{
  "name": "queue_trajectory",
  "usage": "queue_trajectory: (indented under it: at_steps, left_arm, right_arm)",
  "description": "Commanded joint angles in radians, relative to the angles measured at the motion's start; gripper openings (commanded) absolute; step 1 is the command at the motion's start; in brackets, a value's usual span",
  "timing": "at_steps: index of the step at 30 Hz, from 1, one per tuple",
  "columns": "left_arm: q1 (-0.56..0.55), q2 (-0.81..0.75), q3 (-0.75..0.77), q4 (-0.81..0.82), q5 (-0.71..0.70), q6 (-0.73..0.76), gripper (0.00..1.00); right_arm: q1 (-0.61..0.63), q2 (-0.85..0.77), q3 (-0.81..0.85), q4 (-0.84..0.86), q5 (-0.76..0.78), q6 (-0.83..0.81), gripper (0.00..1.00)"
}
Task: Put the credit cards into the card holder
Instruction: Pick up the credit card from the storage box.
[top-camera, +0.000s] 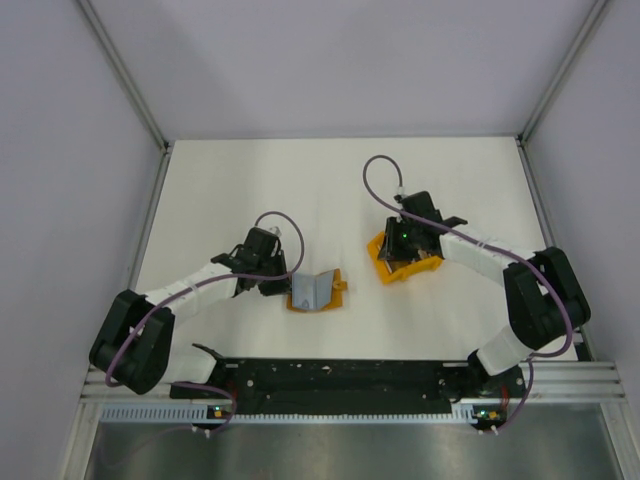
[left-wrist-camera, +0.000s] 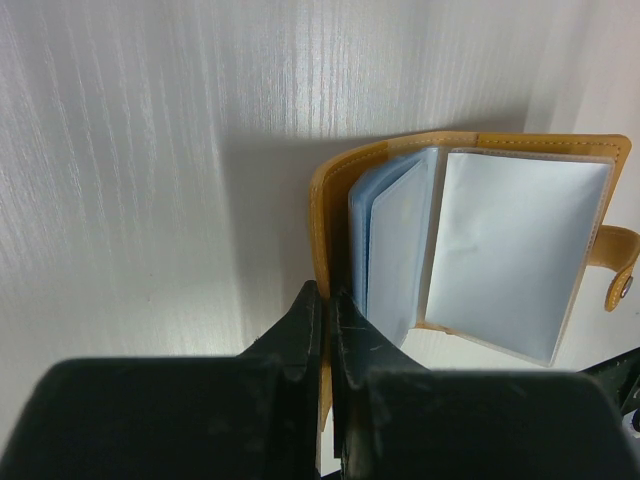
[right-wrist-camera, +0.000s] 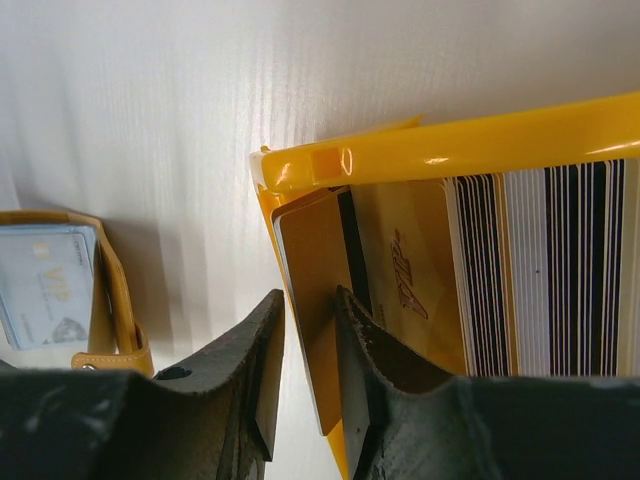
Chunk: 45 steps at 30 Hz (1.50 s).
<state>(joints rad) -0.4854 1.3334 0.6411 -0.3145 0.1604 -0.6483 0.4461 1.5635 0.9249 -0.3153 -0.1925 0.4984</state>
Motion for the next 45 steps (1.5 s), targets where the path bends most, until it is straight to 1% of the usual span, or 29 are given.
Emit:
queue_trajectory:
  at_steps: [1, 7, 17, 25, 35, 42, 44, 45]
  left_arm:
    - [-0.001, 0.006, 0.015, 0.038, -0.002, 0.009, 0.0]
    - [-0.001, 0.009, 0.012, 0.041, 0.001, 0.009, 0.0]
    - [-0.001, 0.018, 0.012, 0.046, 0.007, 0.012, 0.0]
    - [0.001, 0.013, 0.011, 0.043, 0.005, 0.012, 0.0]
    - [-0.001, 0.018, 0.012, 0.045, 0.005, 0.012, 0.0]
    - [-0.002, 0.018, 0.009, 0.045, 0.005, 0.01, 0.0]
    - [-0.001, 0.018, 0.009, 0.046, 0.007, 0.01, 0.0]
    - [-0.001, 0.016, 0.011, 0.046, 0.007, 0.01, 0.0]
  right_arm:
    - [-0.014, -0.046, 0.037, 0.024, -0.027, 0.003, 0.26]
    - [-0.02, -0.049, 0.042, 0.025, -0.045, 0.008, 0.24]
    - [-0.029, -0.056, 0.029, 0.035, -0.068, 0.017, 0.17]
    - [-0.073, -0.077, 0.019, 0.013, 0.013, -0.011, 0.2]
    - [-0.089, -0.036, 0.02, 0.024, -0.085, -0.015, 0.2]
    - [-0.089, -0.013, 0.026, 0.025, -0.137, -0.018, 0.23]
    - [-0.089, -0.008, 0.025, 0.027, -0.145, -0.018, 0.22]
    - [-0.087, -0.008, 0.023, 0.027, -0.145, -0.02, 0.2]
